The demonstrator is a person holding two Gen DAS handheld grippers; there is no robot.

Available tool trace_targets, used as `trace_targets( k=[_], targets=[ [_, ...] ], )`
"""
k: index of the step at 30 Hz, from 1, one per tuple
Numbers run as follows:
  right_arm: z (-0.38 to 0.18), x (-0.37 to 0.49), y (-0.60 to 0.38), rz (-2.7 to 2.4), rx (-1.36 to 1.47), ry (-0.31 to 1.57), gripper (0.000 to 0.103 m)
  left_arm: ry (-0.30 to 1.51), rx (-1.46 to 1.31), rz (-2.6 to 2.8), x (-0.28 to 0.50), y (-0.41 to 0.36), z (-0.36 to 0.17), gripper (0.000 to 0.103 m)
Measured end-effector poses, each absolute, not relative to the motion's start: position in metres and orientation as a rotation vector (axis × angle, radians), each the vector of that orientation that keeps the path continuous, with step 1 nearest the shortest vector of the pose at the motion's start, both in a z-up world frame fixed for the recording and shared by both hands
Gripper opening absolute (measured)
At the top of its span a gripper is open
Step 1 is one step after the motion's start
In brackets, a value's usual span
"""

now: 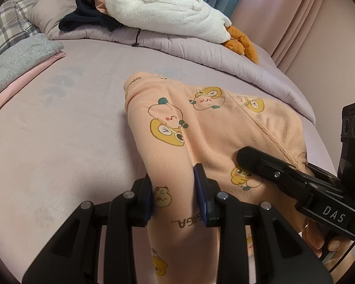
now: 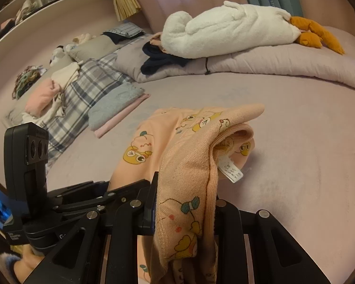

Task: Fold small clothes

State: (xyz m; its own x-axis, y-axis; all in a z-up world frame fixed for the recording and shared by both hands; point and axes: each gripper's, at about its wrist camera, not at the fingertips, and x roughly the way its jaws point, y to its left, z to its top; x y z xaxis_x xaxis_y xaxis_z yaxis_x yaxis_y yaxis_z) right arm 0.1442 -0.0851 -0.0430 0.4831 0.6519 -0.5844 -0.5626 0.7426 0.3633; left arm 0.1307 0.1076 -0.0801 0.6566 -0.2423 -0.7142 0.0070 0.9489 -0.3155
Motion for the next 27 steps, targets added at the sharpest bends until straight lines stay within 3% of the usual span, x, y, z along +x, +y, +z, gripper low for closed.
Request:
trace_targets(
  k=[27],
  targets=[
    [-0.090,0.163,-0.101,0.664,0.191,0.946,0.028,0.967,-0.267,-0.119,0.146,0.102,-0.120,0.034]
  ],
)
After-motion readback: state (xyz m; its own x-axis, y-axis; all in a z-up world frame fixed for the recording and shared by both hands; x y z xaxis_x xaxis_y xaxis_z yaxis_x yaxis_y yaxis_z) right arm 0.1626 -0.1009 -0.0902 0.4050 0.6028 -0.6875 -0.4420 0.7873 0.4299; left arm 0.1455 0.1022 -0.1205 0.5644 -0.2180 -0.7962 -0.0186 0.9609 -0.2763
